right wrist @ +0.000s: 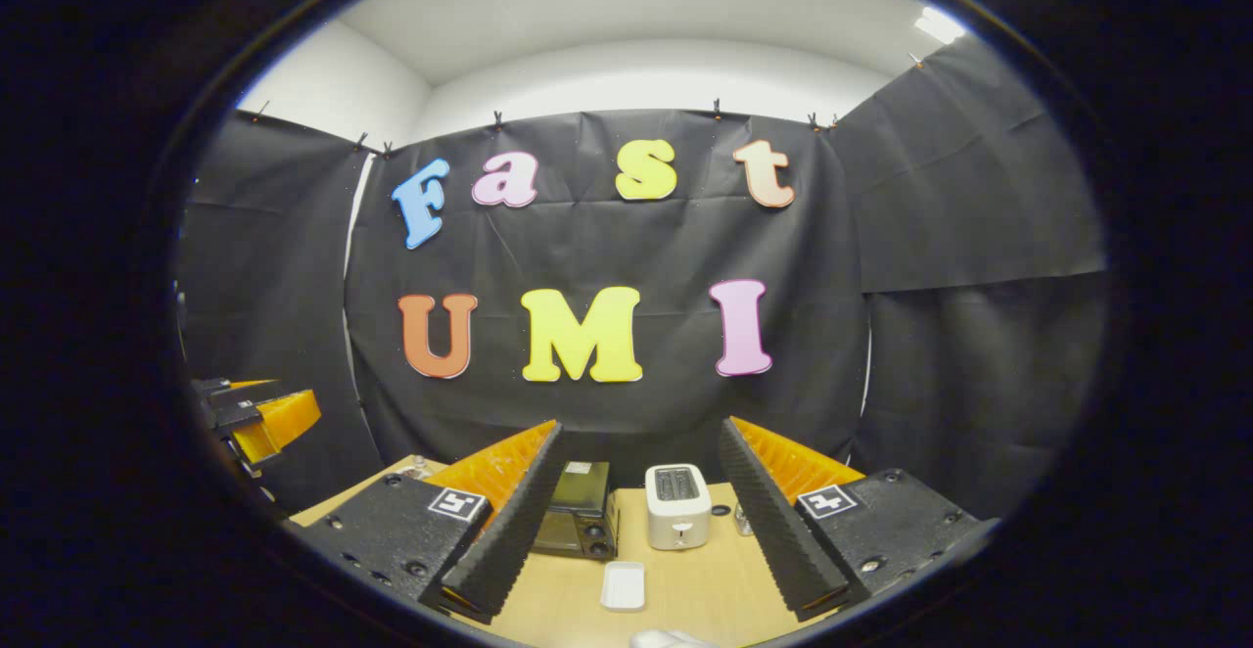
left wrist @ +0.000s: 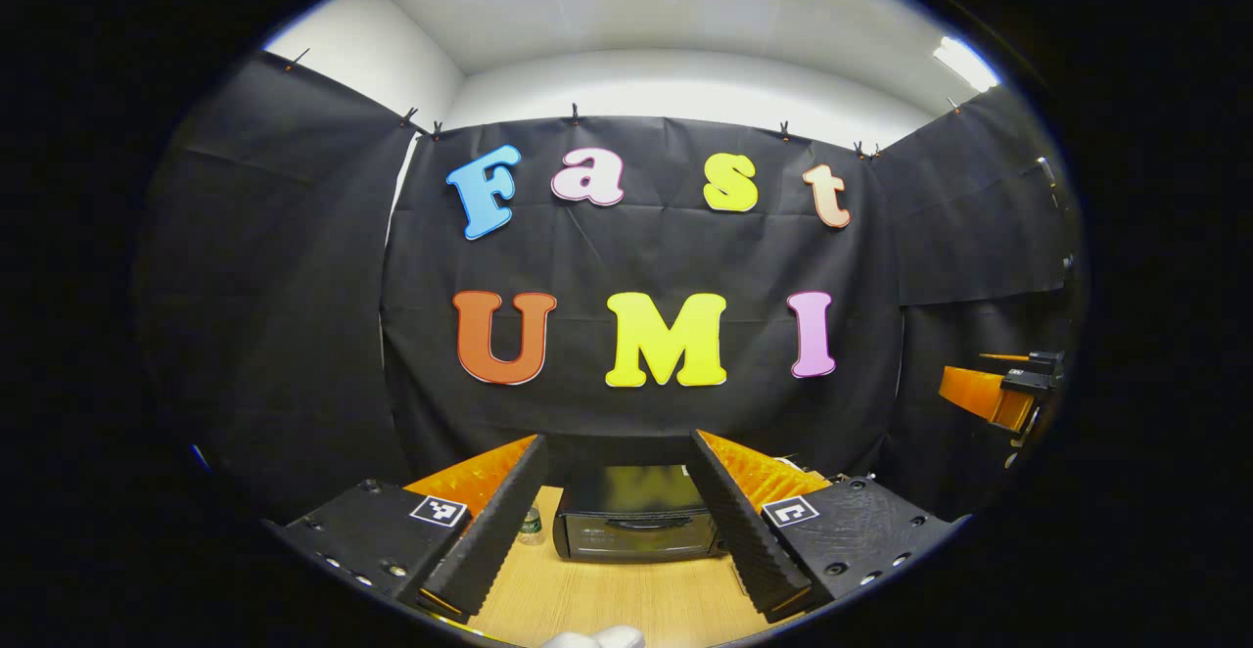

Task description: Open the electric oven with the left hand, put the food in, and close the electric oven.

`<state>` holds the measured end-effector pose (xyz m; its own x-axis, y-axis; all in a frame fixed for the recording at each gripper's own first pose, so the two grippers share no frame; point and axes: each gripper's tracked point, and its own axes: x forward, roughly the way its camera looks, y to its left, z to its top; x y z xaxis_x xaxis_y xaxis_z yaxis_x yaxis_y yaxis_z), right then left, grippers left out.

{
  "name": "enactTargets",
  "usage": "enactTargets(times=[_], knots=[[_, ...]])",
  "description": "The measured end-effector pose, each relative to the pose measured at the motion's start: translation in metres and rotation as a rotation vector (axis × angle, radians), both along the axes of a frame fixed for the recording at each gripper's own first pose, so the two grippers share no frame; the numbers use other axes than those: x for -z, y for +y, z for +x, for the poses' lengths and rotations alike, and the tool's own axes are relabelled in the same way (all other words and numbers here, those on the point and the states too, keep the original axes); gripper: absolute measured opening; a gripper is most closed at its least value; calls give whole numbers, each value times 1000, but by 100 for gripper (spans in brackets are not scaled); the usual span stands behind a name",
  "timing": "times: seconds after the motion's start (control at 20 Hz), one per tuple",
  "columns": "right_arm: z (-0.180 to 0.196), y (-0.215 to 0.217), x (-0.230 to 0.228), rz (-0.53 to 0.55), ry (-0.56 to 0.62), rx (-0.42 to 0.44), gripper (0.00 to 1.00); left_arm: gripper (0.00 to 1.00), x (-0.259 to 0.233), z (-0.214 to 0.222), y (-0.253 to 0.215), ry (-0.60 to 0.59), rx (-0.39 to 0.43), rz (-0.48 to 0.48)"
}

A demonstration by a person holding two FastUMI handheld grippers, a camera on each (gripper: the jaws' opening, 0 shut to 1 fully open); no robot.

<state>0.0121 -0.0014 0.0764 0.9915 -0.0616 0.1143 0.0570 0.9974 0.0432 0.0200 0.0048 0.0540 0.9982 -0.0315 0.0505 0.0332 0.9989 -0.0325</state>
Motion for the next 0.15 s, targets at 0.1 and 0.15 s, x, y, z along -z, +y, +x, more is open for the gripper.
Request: enactTargets(times=[0.1, 0.15], knots=[[-2, 4, -1, 2, -3, -1, 90, 94, 0, -2, -2, 1, 12, -2], [-3, 6, -2, 7, -6, -6, 100, 94, -2, -4, -2, -4, 15, -3]])
